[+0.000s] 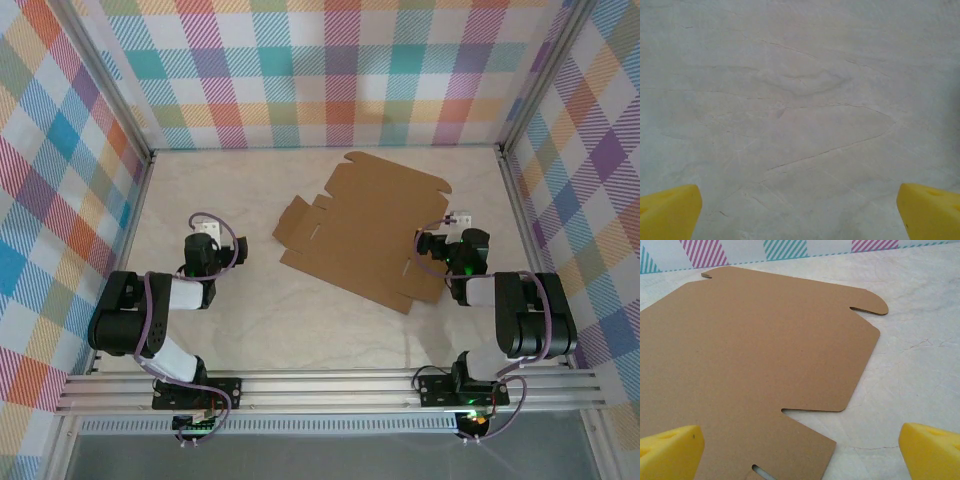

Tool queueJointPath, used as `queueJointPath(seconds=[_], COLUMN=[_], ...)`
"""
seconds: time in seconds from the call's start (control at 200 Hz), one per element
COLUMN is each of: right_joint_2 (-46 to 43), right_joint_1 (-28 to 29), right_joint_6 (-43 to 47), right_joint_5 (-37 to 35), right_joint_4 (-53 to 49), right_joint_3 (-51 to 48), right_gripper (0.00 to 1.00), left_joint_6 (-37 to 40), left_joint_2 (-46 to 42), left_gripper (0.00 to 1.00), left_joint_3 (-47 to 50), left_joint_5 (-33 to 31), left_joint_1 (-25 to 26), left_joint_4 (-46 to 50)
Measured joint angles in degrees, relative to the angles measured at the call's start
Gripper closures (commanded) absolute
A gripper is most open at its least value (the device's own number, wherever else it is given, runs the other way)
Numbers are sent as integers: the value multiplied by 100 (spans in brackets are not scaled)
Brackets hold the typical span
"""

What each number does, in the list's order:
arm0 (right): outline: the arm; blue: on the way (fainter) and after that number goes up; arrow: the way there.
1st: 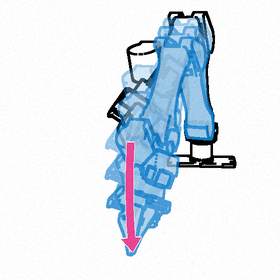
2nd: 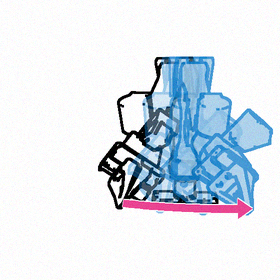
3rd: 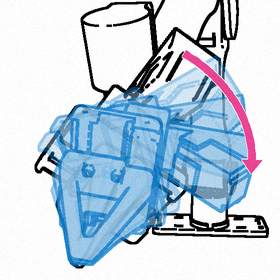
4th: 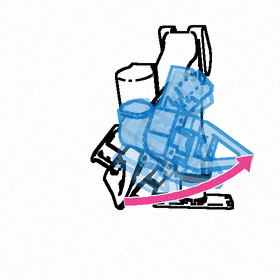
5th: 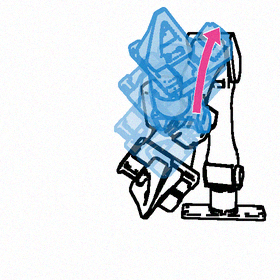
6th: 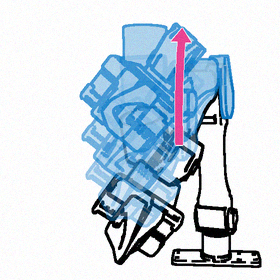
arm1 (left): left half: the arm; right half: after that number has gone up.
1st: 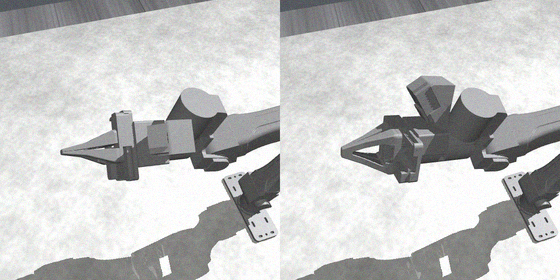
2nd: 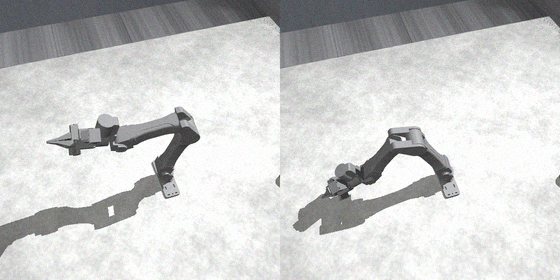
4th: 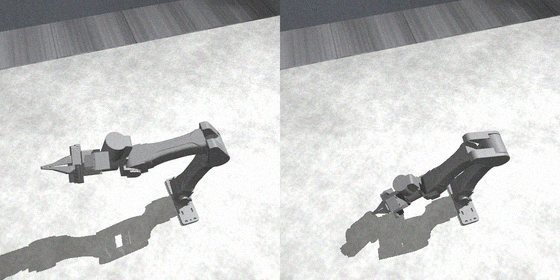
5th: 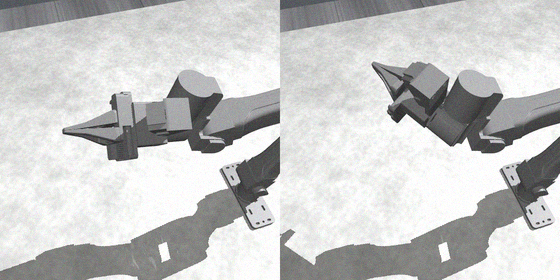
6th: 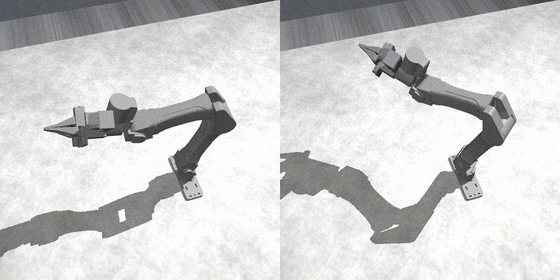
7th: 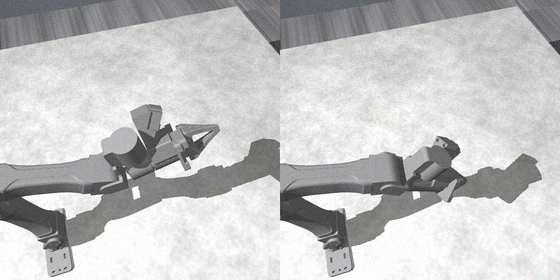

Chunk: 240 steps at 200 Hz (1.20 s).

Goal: Fold the paper box

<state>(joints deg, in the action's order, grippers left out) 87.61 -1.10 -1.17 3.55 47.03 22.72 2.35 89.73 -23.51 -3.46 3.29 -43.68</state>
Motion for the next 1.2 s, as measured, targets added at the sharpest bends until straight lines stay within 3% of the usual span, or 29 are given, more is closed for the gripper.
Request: queueJointPath(seconds=[0.975,1.2], right_joint_2=[-2,-1023], right_joint_1=[0,0], right_joint_6=[0,11], right_joint_5=[15,92], right_joint_4=[7,-682], right_joint_3=[0,-28], right_gripper=[0,0], left_joint_6=[0,70], left_joint_2=[-13,-1401], left_gripper=[0,0], left_joint_3=[0,-332], left_joint_5=[44,103], left_joint_1=[0,120], left_joint_4=[11,1305])
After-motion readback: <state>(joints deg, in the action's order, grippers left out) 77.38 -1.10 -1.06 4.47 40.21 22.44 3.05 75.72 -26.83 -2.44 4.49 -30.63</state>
